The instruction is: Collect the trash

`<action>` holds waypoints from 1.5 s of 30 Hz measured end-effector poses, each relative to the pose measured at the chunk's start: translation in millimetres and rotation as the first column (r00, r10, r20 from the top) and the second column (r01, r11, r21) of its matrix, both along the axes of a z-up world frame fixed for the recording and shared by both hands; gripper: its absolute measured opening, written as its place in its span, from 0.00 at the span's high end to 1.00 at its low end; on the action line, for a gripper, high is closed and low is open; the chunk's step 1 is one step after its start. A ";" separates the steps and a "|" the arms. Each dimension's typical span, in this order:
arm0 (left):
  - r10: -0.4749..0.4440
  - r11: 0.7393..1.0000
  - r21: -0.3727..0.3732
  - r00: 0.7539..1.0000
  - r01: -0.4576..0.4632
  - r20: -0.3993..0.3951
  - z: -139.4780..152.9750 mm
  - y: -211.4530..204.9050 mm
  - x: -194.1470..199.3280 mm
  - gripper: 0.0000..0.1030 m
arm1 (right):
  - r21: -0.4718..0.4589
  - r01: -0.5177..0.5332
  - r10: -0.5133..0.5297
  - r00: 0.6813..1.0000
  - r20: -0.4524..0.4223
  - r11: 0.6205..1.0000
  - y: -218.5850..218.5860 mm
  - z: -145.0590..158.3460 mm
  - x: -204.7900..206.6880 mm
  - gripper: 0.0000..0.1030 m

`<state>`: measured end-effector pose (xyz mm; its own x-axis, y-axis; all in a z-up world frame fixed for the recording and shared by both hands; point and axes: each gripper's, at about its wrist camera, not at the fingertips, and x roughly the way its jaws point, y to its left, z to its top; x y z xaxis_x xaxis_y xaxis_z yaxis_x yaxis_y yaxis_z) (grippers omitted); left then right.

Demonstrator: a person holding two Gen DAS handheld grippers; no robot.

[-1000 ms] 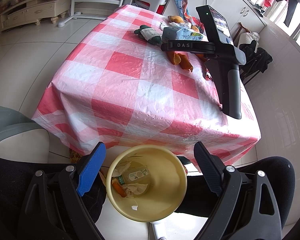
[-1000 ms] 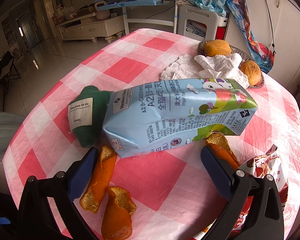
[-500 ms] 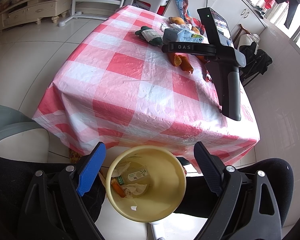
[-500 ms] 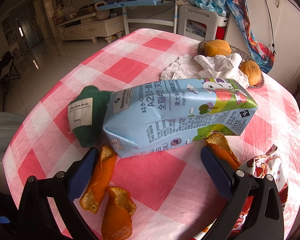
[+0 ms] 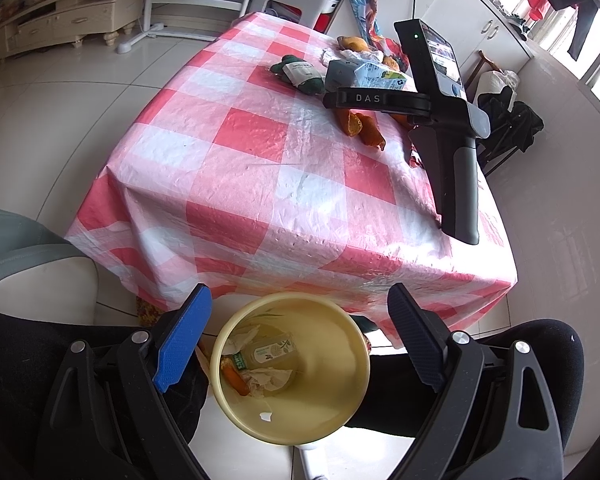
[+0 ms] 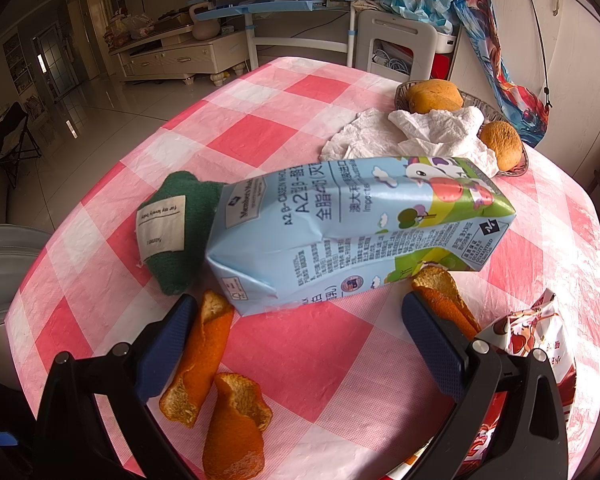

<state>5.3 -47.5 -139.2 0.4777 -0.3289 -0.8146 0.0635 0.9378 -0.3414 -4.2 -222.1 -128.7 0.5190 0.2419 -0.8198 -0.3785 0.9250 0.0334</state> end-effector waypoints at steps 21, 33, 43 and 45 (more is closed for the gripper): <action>-0.008 1.000 -0.003 1.000 0.008 -0.005 2.2 -4.1 -0.1 0.17 | 0.000 0.000 0.000 1.000 0.000 1.000 0.0 -0.1 0.1 0.05; -0.007 1.000 -0.006 1.000 0.007 -0.007 1.4 -3.9 0.3 0.17 | 0.000 0.000 0.000 1.000 0.000 1.000 -0.5 0.3 -0.3 0.05; -0.006 1.000 -0.006 1.000 0.006 -0.007 1.5 -4.0 0.3 0.17 | 0.000 0.000 0.000 1.000 0.000 1.000 0.0 -0.2 0.3 0.05; -0.006 1.000 -0.006 1.000 0.006 -0.007 1.4 -3.9 0.4 0.17 | 0.000 0.000 0.000 1.000 0.000 1.000 0.0 -0.3 0.3 0.05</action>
